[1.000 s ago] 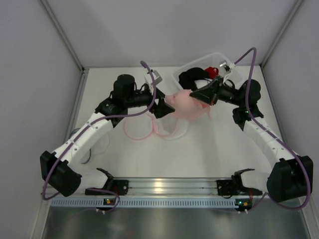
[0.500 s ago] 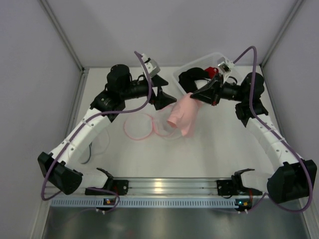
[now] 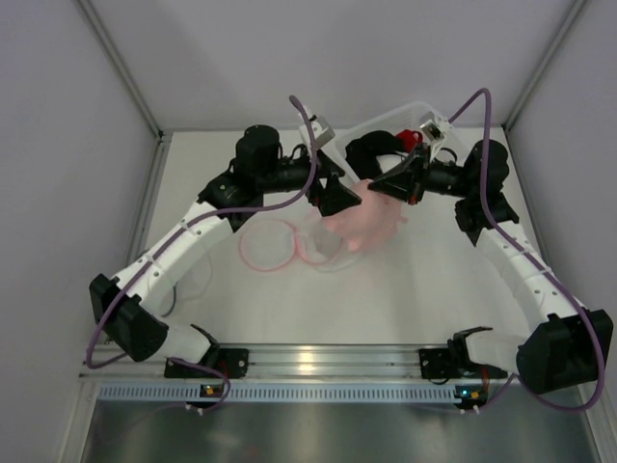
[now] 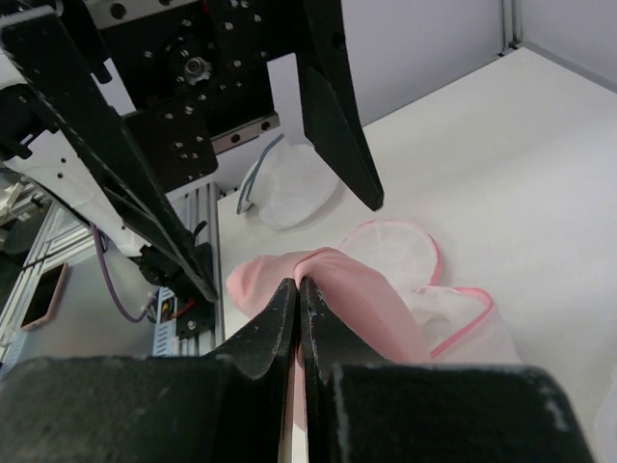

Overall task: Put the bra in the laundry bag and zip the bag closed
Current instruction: Place the bra in the laundry bag.

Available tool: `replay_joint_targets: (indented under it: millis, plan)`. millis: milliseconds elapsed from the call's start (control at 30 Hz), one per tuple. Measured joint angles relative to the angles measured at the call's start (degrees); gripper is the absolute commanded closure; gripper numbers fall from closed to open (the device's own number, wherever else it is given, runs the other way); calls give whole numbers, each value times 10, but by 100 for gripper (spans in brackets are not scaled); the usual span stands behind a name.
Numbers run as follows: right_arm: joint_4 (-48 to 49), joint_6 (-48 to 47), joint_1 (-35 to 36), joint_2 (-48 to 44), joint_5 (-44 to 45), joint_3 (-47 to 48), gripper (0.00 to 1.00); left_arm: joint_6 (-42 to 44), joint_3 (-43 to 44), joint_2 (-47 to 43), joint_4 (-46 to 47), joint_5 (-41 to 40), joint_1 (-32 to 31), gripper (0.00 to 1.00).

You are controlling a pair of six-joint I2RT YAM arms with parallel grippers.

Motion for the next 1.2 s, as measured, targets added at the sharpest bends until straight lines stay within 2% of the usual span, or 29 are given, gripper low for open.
replay_joint_targets:
  millis: [167,267,300,400,433,533,567,633,667,700,733,800,933,1067,1200]
  plan:
    - [0,0,0,0,1,0,100,7,13,43,-15,-33,-16,5]
    - [-2,0,0,0,1,0,100,17,13,58,-32,-58,-33,14]
    - [-2,0,0,0,1,0,100,20,13,61,-38,-65,-38,29]
    - [-2,0,0,0,1,0,100,27,13,64,-49,-72,-46,56]
    - [-2,0,0,0,3,0,100,29,13,65,-50,-72,-47,75]
    - [-3,0,0,0,10,0,100,34,13,65,-52,-75,-49,97]
    - [-4,0,1,0,14,0,100,35,14,65,-52,-77,-49,100]
    - [-10,-1,1,0,27,0,99,38,14,65,-52,-90,-50,100]
    - [-17,-3,2,0,35,0,89,38,14,65,-53,-99,-50,100]
    - [-32,-4,2,0,47,3,72,37,16,65,-57,-108,-51,100]
    - [-50,-7,3,3,61,8,43,35,20,65,-64,-122,-52,100]
    - [-90,-18,4,12,98,25,21,29,33,65,-85,-146,-52,100]
    - [-151,-29,3,26,169,47,11,0,83,65,-134,-188,-46,100]
    - [-181,-20,3,27,222,48,9,-48,113,61,-153,-212,-26,100]
    - [-163,2,3,21,253,26,7,-106,122,57,-172,-237,-2,100]
